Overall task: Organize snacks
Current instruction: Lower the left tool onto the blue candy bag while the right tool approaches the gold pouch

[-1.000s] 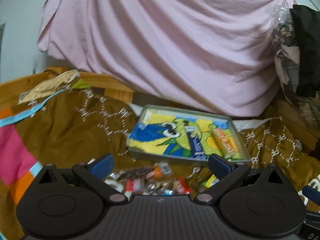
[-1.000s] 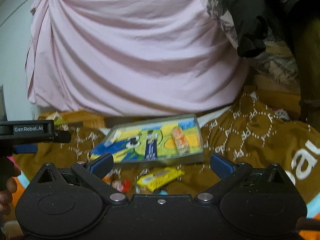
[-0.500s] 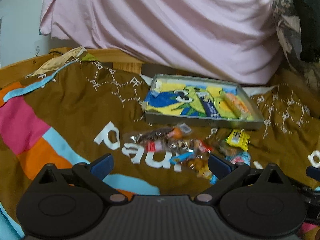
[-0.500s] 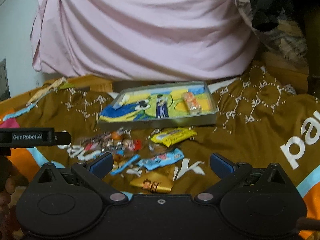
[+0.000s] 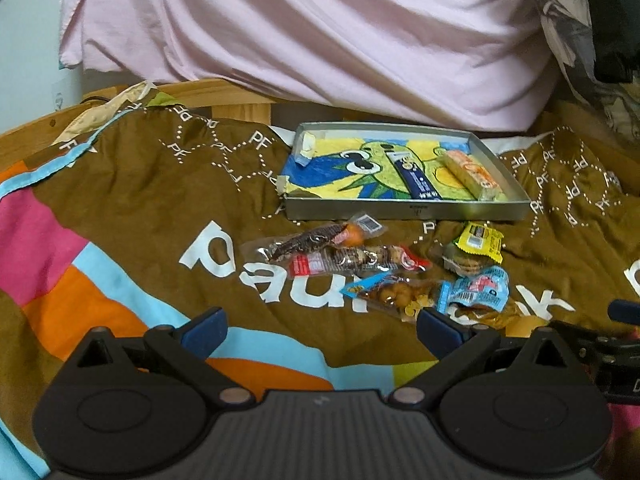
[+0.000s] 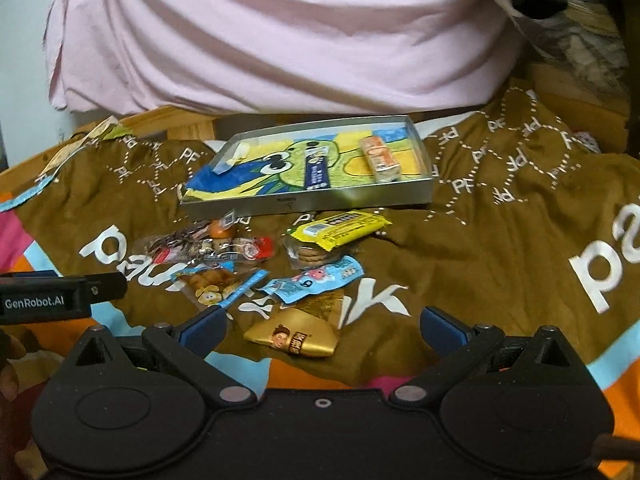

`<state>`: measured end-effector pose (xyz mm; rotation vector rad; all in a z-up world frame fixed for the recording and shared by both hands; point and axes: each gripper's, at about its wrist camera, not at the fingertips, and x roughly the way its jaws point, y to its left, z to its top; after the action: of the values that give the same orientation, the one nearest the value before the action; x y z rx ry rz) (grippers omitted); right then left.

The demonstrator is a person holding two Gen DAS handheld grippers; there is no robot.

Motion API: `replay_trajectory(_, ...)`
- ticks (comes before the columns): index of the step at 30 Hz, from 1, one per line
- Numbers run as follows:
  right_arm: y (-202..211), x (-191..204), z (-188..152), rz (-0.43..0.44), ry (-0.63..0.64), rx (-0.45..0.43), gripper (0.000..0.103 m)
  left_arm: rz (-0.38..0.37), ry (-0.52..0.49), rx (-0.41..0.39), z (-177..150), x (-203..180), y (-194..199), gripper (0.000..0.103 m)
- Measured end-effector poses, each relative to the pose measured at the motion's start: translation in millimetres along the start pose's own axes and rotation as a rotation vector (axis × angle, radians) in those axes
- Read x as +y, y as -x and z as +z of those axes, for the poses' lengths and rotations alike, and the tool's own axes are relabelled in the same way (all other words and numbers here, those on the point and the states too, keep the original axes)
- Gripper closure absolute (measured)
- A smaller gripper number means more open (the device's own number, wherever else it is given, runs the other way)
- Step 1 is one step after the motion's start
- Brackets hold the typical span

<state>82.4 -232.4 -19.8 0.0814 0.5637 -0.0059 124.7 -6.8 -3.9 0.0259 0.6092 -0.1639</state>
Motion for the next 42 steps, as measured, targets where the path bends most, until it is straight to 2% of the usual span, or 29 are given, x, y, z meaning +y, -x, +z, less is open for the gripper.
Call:
replay_trajectory(6,-14,10,6,0.084,0.181,0.035,0.001,-0.031,0.015,0.042,5,0,-12,0.0)
replay_trajectory(10,-30,14,6,0.104,0.321,0.047,0.001,-0.061,0.01,0.051,9,-4,-24,0.0)
replay_trajectory(18,-57,5,7,0.141,0.207,0.111,0.001,-0.148,-0.046,0.09,24,-16,-56,0.0)
replay_trajectory(26,-65,6,7,0.154,0.169,0.135,0.002,-0.232,-0.108,0.133,31,-29,-90,0.0)
replay_trajectory(32,-69,-1,9,0.143,0.118,0.143,0.013,-0.32,-0.191,0.196,32,-33,-113,0.001)
replay_trajectory(34,-71,-1,9,0.128,0.123,0.154,0.018,-0.329,-0.214,0.204,32,-33,-116,0.001)
replay_trajectory(38,-73,4,6,0.11,0.168,0.167,0.018,-0.326,-0.24,0.245,30,-36,-126,0.001)
replay_trajectory(42,-78,5,3,0.102,0.187,0.173,0.018,-0.304,-0.288,0.246,26,-44,-129,0.001)
